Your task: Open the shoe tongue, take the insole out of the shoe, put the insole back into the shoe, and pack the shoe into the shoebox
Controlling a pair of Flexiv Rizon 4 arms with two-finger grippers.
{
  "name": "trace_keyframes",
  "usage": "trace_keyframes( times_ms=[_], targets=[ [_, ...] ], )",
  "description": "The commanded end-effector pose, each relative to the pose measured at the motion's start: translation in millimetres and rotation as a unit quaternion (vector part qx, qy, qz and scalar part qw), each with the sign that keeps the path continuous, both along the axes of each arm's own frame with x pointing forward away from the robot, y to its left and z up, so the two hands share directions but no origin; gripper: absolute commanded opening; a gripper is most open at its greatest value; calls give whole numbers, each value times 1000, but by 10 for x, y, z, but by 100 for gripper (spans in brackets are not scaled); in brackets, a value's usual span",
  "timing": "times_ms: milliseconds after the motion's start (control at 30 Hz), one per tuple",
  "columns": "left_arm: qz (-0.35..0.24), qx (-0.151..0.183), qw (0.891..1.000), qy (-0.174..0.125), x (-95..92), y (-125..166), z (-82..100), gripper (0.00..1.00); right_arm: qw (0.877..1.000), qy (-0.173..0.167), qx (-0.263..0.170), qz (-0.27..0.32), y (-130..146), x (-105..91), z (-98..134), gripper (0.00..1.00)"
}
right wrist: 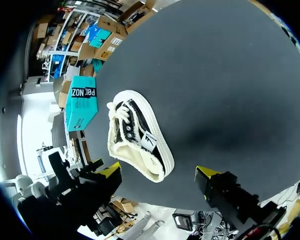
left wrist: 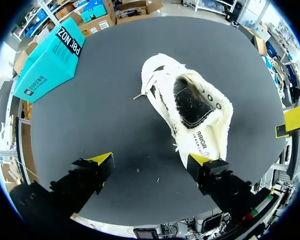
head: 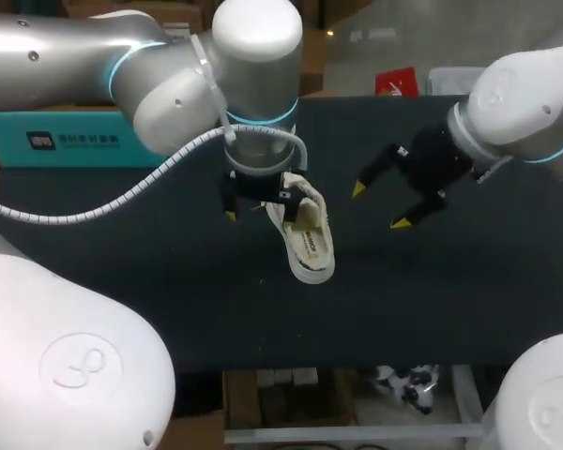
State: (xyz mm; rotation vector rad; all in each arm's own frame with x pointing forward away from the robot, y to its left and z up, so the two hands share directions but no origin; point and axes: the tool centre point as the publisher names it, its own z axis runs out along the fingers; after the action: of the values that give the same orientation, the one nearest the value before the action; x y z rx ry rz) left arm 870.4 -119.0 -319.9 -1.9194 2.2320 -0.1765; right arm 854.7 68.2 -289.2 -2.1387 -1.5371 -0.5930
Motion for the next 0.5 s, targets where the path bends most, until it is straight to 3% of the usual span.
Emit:
trace_keyframes(
  times_ms=[33,167,300,500],
  targets=[
    [16,-9,1000,8,67,-85,-143,100,1000,8,3,6,-32,15,51,100],
    [37,-19,999,3,72,-175,-213,100,1000,8,3,6,-32,15,51,100],
    [66,-15,998,-7,71,-244,-265,100,999,-1,-3,54,-136,32,94,100],
    [95,-21,995,-11,145,-303,-316,100,992,2,-54,114,-183,20,212,100]
  ],
)
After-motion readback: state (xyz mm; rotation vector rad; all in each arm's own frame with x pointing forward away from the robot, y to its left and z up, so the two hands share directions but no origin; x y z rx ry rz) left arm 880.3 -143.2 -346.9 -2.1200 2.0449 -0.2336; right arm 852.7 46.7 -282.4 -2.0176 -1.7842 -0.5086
